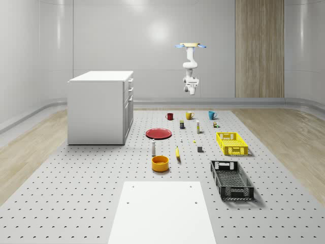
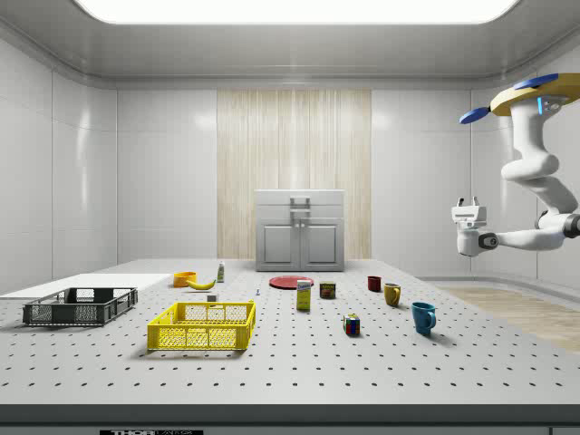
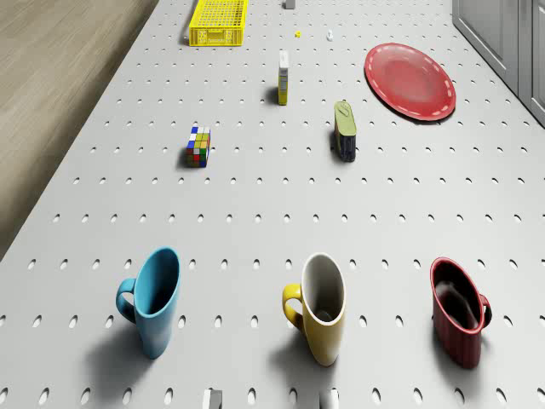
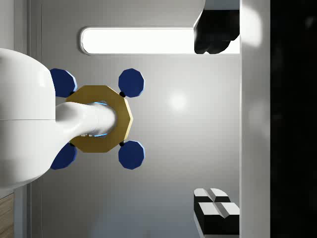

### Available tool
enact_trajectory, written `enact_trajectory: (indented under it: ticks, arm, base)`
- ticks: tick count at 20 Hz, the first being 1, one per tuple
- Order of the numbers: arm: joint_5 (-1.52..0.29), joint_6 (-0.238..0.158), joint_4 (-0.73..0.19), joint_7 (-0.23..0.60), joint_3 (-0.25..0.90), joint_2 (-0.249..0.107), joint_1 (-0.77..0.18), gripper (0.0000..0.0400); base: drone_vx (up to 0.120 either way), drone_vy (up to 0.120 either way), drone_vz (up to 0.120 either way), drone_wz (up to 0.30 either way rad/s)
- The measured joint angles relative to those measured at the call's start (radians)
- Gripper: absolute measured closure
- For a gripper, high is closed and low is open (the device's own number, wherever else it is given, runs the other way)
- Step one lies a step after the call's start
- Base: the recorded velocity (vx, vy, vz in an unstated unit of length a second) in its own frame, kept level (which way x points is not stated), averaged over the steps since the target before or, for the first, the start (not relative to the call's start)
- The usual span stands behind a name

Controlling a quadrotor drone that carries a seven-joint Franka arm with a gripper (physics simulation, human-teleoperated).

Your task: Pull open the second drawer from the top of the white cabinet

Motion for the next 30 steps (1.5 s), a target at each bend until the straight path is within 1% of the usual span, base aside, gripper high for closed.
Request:
enact_trajectory:
  ticks: [3, 8, 11, 15, 16, 18, 20, 22, 26, 30]
  arm:
    - [0.001, -0.053, 0.063, -0.001, 0.001, 0.007, -0.002, 0.0063]
    - [0.001, -0.124, 0.170, -0.002, 0.002, 0.040, -0.003, 0.0089]
    - [0.002, -0.154, 0.222, -0.002, 0.002, 0.059, -0.004, 0.0095]
    - [0.002, -0.178, 0.266, -0.002, 0.003, 0.076, -0.005, 0.0098]
    - [0.069, -0.183, 0.272, -0.009, -0.038, 0.079, 0.002, 0.0098]
    - [0.305, -0.190, 0.251, -0.049, -0.191, 0.081, 0.033, 0.0095]
    - [0.512, -0.195, 0.199, -0.083, -0.326, 0.078, 0.069, 0.0093]
    - [0.673, -0.196, 0.138, -0.110, -0.431, 0.070, 0.104, 0.0093]
    - [0.873, -0.190, 0.039, -0.145, -0.564, 0.051, 0.168, 0.0096]
    - [0.967, -0.176, -0.019, -0.161, -0.637, 0.029, 0.220, 0.0098]
  base:
    - [0.000, 0.000, 0.000, 0.000]
    - [0.000, 0.000, 0.000, 0.000]
    - [0.000, 0.000, 0.000, 0.000]
    - [0.000, 0.000, 0.000, 0.000]
    - [0.000, -0.040, 0.000, 0.000]
    - [0.120, -0.120, 0.000, 0.000]
    - [0.120, -0.120, 0.120, 0.000]
    - [0.120, -0.120, 0.120, 0.000]
    - [0.120, -0.120, 0.120, 0.000]
    - [0.120, -0.120, 0.000, 0.000]
